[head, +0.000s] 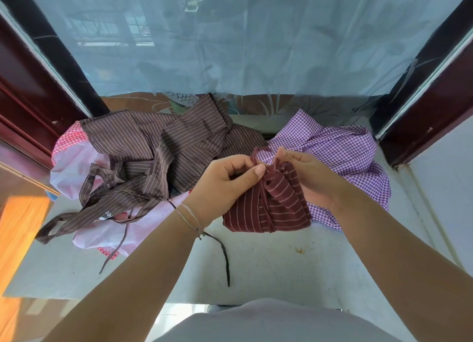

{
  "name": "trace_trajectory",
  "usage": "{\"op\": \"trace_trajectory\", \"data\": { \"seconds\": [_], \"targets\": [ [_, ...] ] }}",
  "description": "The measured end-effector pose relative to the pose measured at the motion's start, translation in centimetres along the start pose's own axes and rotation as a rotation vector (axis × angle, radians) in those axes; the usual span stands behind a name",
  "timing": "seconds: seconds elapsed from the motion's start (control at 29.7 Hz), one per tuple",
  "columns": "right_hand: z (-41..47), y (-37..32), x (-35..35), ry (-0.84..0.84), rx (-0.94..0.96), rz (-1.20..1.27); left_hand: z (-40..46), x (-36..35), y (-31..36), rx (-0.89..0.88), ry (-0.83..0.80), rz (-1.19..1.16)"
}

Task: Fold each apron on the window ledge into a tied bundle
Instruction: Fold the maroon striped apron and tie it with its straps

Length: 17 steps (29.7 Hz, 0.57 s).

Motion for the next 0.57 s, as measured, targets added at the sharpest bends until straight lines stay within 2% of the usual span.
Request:
{"op": "trace_trajectory", "data": {
  "seconds": [0.07, 0.2, 0.3, 0.4, 0.47, 0.57],
  "targets": [
    [0.1, 1.2, -0.3, 0.032, -0.056, 0.038, 0.1, 0.6, -0.5, 0.031, 0.067, -0.113],
    [0.1, 3.9, -2.4, -0.062, -0.156, 0.173, 0.0, 1.8, -2.6, 0.184, 0.230, -0.424],
    [-0.2, 4.9, -2.5, -0.042, -0.150, -0.083, -0.3, 3.5, -4.2, 0.269, 0.457, -0.537],
    [-0.6, 4.0, -2.3, 0.001, -0.076, -0.427, -0.8, 5.9, -5.3, 0.291, 0.674, -0.470],
    [-0.5, 3.2, -1.8, 0.047, -0.018, -0.668, -1.0, 6.7, -5.5, 0.278, 0.732, -0.420],
    [-0.5, 2.5, -1.7, 0.040, 0.018, -0.784, -0.9, 6.8, -5.5, 0.239, 0.750, -0.390]
  ]
}}
Point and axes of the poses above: each hand's wrist, its own z-axis towards the middle knuckle, its own x-axis out of the back of the hand, y = z × x, the point moved 9 cm from there along z, towards the middle knuckle, and after that the axes turned 7 degrees about -z, right-handed, at the moved point
